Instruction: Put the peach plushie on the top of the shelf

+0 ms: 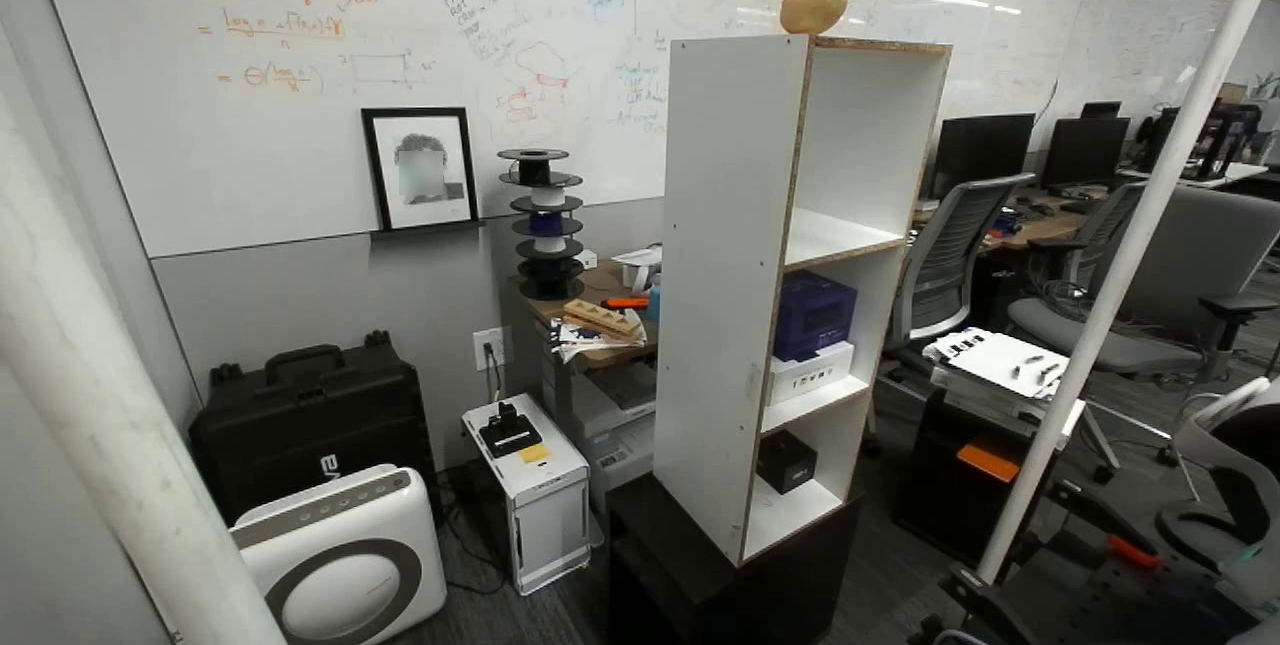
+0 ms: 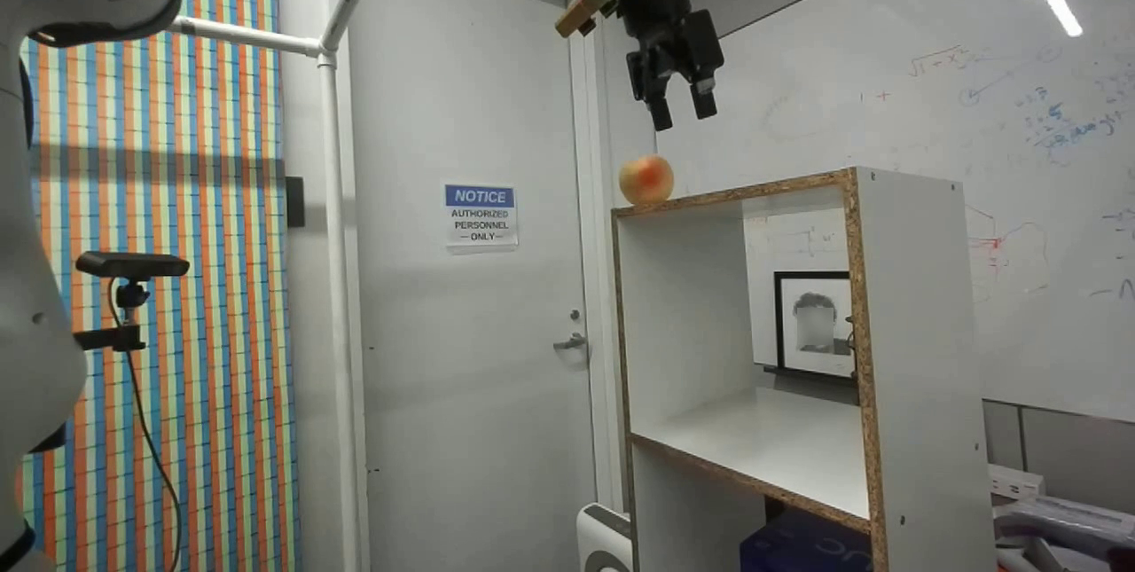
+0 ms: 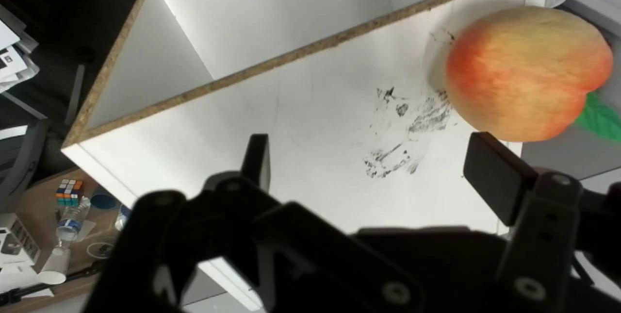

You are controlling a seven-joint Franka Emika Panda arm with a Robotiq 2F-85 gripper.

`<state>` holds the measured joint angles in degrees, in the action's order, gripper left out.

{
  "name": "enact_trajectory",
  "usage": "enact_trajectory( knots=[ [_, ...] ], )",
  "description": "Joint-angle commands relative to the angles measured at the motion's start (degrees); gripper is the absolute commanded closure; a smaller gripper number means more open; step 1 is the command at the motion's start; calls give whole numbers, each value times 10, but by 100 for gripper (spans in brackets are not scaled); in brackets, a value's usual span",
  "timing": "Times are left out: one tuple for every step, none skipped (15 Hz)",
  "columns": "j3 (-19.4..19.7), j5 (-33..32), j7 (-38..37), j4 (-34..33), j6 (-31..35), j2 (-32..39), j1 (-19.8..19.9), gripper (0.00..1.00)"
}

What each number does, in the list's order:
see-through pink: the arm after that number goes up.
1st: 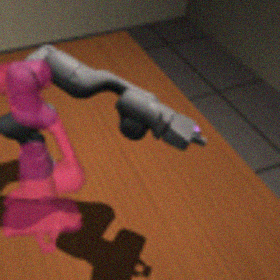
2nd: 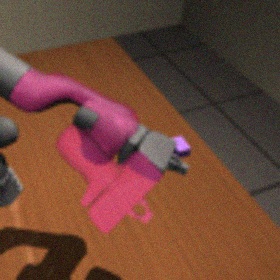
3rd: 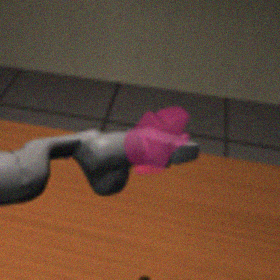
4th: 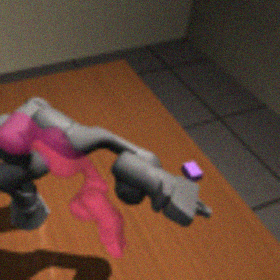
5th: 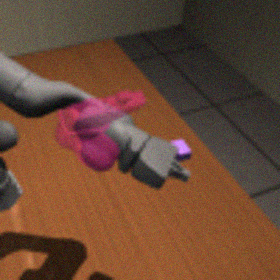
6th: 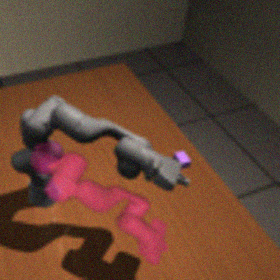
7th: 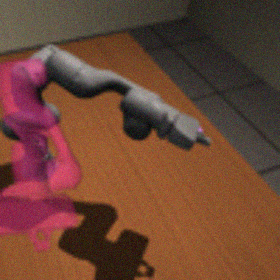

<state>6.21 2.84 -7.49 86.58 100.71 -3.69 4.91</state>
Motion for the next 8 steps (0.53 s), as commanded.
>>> enact_trajectory(
  knots=[
    [4,20,36,29,-23,-32,5,0],
    [5,23,42,32,-28,-35,5,0],
    [6,24,47,36,-31,-37,6,0],
    [7,25,53,40,-38,-39,6,0],
    [8,24,56,42,-43,-40,6,0],
    [9,24,60,45,-49,-41,6,0],
    [10,26,66,45,-57,-40,6,0],
    [10,27,70,45,-65,-39,6,0]
  ],
)
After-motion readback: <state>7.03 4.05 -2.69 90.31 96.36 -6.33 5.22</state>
